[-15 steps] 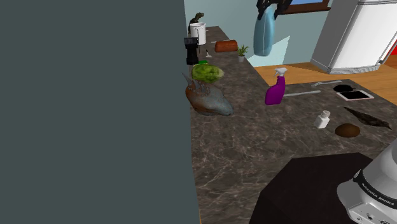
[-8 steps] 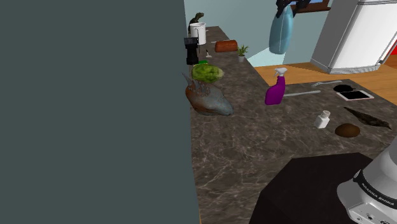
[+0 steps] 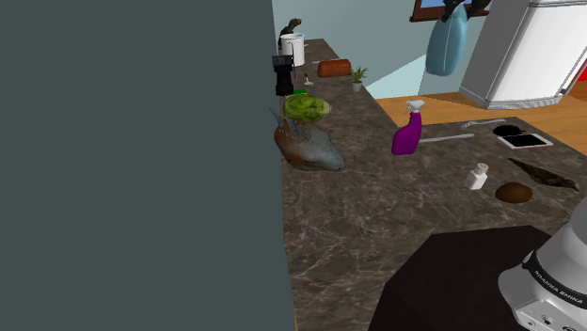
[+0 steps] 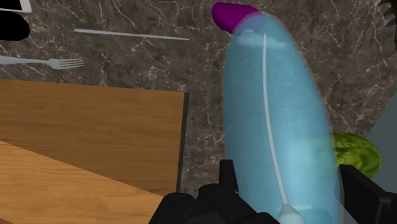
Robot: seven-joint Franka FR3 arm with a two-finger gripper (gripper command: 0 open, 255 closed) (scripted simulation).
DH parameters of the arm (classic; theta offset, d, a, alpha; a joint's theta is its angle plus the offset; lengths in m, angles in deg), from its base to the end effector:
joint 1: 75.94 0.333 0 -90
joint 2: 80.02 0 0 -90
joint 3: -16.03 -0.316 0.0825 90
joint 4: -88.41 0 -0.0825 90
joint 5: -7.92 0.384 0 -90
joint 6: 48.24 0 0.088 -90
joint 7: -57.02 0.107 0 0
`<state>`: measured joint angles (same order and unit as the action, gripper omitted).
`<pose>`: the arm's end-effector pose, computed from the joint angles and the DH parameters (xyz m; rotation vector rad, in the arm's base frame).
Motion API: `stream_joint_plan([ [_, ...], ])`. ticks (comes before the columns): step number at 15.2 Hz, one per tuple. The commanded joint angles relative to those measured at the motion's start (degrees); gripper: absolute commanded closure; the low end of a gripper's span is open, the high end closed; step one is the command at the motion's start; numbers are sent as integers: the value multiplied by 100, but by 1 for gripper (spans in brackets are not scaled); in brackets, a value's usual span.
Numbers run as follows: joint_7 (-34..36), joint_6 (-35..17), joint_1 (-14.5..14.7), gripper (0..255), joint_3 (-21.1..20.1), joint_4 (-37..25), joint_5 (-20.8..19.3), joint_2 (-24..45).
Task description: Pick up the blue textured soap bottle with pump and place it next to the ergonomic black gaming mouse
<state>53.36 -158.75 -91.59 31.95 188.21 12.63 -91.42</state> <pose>0.4413 -0.2835 0.6824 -2.9659 0.7674 -0.6227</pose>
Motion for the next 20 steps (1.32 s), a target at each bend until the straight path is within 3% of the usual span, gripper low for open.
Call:
stream_joint_plan([
  [1, -329, 53, -97, 255, 205, -89, 100, 65],
  [12, -2059, 586, -692, 255, 1310, -1020, 866, 833],
  [20, -3300, 1325, -1510, 255, 1972, -2362, 1883, 2015],
])
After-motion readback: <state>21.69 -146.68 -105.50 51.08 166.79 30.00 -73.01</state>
